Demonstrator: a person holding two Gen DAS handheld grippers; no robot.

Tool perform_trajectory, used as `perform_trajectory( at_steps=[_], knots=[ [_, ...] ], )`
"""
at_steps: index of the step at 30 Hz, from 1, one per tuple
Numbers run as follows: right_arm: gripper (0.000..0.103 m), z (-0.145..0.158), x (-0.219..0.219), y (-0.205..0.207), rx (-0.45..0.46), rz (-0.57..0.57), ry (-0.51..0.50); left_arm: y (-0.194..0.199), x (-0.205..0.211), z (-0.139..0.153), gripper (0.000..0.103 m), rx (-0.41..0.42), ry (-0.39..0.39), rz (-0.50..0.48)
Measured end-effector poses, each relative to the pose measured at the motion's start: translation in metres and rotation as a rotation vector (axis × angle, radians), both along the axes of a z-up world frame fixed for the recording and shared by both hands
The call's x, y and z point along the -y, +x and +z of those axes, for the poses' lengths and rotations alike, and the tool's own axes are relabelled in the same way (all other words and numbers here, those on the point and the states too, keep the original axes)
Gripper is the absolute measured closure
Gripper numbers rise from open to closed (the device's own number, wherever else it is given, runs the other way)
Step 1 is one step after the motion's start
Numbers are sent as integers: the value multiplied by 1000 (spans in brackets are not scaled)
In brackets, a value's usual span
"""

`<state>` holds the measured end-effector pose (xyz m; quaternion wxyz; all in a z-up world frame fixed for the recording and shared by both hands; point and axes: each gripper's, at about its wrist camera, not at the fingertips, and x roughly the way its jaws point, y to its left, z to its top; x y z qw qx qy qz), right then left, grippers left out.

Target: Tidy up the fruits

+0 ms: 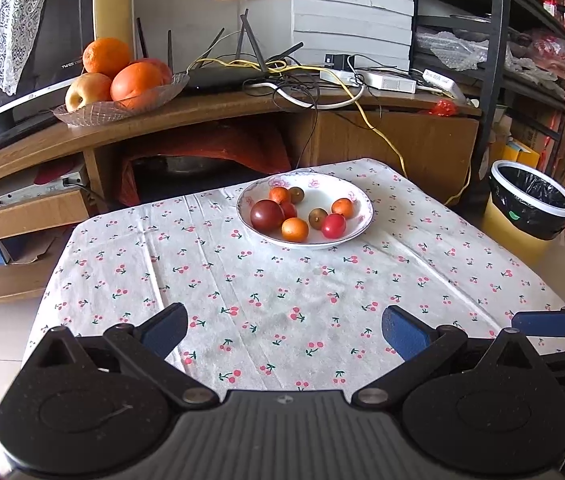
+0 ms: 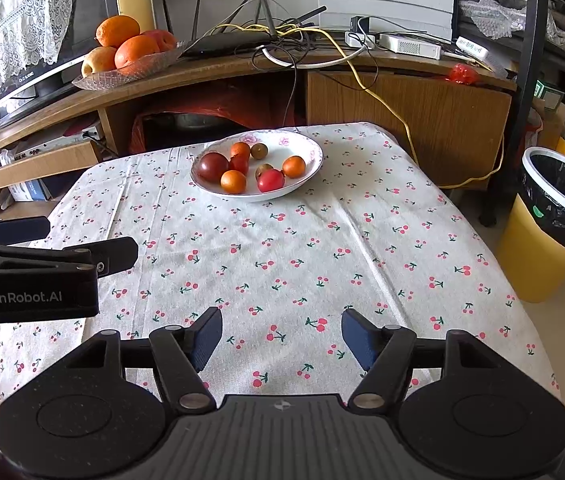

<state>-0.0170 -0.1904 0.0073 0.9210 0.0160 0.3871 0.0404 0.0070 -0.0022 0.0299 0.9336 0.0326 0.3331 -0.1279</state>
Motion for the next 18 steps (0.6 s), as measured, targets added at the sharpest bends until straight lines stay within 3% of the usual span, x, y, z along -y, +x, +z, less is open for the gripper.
perform_trajectory(
  at_steps=[10, 18],
  knots=[
    [40, -1, 1, 0, -1, -1, -1, -2, 2, 1, 0, 17, 15, -7],
    [40, -2, 1, 1, -2, -3, -2, -9, 9, 5, 0, 103, 80, -13]
  ],
)
